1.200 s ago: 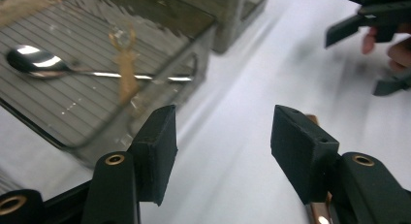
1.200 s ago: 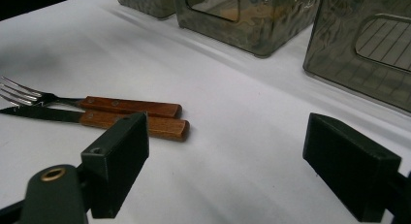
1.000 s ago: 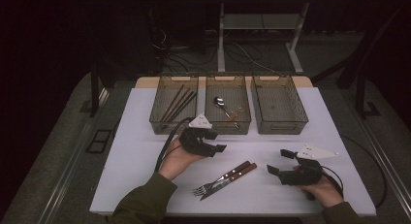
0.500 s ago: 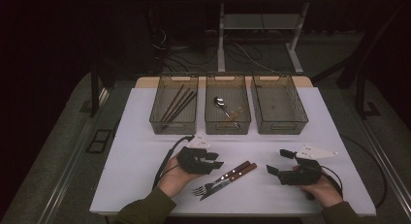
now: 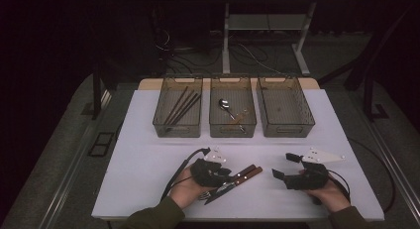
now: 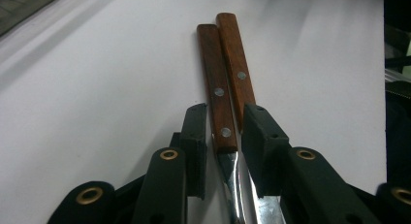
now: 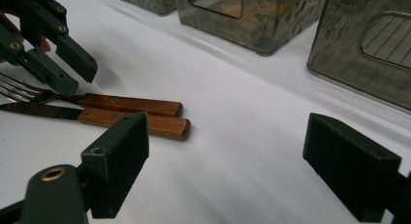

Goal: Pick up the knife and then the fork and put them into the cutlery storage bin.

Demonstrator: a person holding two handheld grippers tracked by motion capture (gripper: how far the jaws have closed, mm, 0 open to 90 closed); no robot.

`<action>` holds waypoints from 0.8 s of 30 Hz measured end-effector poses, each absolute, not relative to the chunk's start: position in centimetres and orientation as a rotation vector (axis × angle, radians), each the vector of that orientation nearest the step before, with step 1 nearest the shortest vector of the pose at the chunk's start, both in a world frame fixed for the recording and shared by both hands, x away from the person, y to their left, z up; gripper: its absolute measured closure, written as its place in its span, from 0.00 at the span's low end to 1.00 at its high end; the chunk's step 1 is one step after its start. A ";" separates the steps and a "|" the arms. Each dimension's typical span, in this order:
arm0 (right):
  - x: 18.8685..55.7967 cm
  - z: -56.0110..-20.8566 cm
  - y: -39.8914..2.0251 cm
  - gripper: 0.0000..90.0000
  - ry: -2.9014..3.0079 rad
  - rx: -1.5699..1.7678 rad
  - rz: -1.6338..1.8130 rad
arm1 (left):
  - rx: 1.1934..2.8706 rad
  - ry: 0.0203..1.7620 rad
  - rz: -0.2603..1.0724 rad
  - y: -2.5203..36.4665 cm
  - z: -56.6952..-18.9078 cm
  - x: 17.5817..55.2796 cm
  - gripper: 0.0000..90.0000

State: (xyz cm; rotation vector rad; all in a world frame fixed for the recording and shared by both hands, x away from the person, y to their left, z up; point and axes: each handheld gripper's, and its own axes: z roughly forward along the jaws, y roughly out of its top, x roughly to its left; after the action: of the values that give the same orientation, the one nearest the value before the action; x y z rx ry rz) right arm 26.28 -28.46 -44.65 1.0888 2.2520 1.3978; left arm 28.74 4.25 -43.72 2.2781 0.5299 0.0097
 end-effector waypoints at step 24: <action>26.2 -44.6 -28.6 0.18 2.247 1.091 1.395 | 2.348 0.504 0.059 3.6 -44.3 28.8 0.84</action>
State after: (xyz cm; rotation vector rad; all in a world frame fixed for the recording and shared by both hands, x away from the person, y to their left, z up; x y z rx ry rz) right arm 26.18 -28.56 -44.60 1.0907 2.2473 1.3954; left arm 28.81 3.59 -44.30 2.3478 0.5041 0.0594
